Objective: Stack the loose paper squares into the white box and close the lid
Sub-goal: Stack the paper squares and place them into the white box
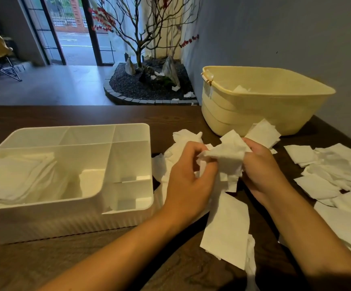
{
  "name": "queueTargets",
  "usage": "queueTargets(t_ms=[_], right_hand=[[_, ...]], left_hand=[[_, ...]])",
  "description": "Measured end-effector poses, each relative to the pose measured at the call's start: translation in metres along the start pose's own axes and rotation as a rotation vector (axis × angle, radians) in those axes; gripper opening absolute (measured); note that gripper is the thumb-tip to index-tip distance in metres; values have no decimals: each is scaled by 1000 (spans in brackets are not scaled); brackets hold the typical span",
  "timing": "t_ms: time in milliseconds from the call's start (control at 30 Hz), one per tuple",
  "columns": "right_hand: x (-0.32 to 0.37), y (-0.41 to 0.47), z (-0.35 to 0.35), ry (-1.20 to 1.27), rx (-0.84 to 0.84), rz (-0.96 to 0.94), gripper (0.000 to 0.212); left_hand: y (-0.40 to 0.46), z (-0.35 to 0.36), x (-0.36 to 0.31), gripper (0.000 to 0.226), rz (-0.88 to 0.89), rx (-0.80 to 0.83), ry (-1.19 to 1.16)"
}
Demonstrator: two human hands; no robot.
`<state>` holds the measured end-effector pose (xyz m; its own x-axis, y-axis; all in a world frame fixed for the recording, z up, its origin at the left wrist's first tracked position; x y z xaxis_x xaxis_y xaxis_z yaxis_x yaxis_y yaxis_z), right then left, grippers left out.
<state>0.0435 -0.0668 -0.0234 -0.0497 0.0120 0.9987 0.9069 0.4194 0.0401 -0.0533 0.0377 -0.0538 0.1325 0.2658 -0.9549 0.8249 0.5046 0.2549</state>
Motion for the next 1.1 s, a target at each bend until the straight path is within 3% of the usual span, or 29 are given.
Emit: queueTargets(t_ms=[167, 300, 367, 433, 500, 667, 800, 933, 1100], right_hand=[[-6, 2, 1, 44, 92, 75, 16], [1, 2, 1, 504, 103, 195, 18], [2, 4, -2, 629, 133, 220, 36], [-1, 5, -3, 524, 182, 193, 59], [-5, 4, -3, 406, 201, 181, 65], [-7, 2, 3, 323, 232, 193, 41], [-2, -2, 0, 355, 253, 126, 43], [0, -6, 1, 229, 289, 39, 22], [3, -11, 7, 232, 376, -58, 62]], left_hand=[[-1, 0, 8, 12, -232, -38, -265], [9, -11, 21, 26, -400, -198, -389], [11, -12, 25, 31, -439, -205, -468], [10, -11, 25, 37, -440, -197, -488], [11, -10, 26, 42, -416, -201, -496], [12, -12, 24, 35, -344, -267, -450], [13, -14, 24, 24, -329, -310, -424], [9, -14, 20, 14, -302, -289, -420], [9, -12, 18, 10, -311, -236, -405]])
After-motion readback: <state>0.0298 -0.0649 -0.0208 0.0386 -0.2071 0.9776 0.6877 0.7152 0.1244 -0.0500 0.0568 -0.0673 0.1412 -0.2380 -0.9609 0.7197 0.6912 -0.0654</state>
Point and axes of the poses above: each hand's wrist, its own y-axis towards the middle knuckle, its own z-axis out of the palm, x = y × z, the point moved 2 cm from there along y, towards the middle knuckle, and after that the axes turned 9 degrees about -z, right-handed, at the moved point
